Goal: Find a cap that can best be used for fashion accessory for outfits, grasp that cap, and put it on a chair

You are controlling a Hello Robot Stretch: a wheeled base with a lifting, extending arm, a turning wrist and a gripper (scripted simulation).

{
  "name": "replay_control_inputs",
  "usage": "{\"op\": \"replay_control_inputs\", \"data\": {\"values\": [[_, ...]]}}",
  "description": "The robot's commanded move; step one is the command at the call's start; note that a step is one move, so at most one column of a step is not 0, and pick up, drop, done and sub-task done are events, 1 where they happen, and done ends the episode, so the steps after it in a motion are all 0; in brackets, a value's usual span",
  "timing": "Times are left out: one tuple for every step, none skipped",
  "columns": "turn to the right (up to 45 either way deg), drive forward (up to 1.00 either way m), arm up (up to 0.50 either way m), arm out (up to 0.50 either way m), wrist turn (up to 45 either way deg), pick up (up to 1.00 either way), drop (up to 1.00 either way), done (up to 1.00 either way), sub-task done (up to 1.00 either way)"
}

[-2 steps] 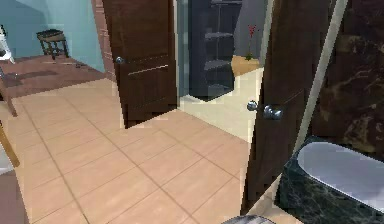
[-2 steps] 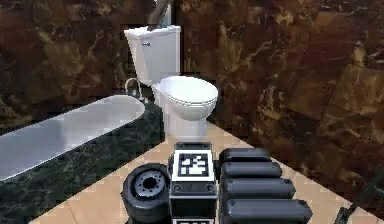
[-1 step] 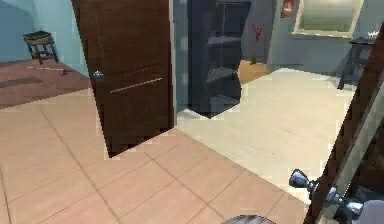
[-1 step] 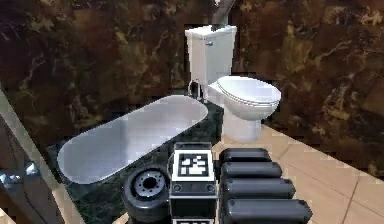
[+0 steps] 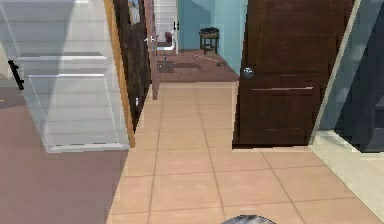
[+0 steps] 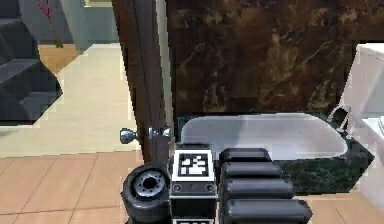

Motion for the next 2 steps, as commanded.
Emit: {"op": "replay_control_inputs", "data": {"values": [[0.0,0.30,0.00,0.00,0.0,0.00,0.00,0.00,0.00],[-45.0,0.00,0.00,0.00,0.0,0.00,0.00,0.00,0.00]]}}
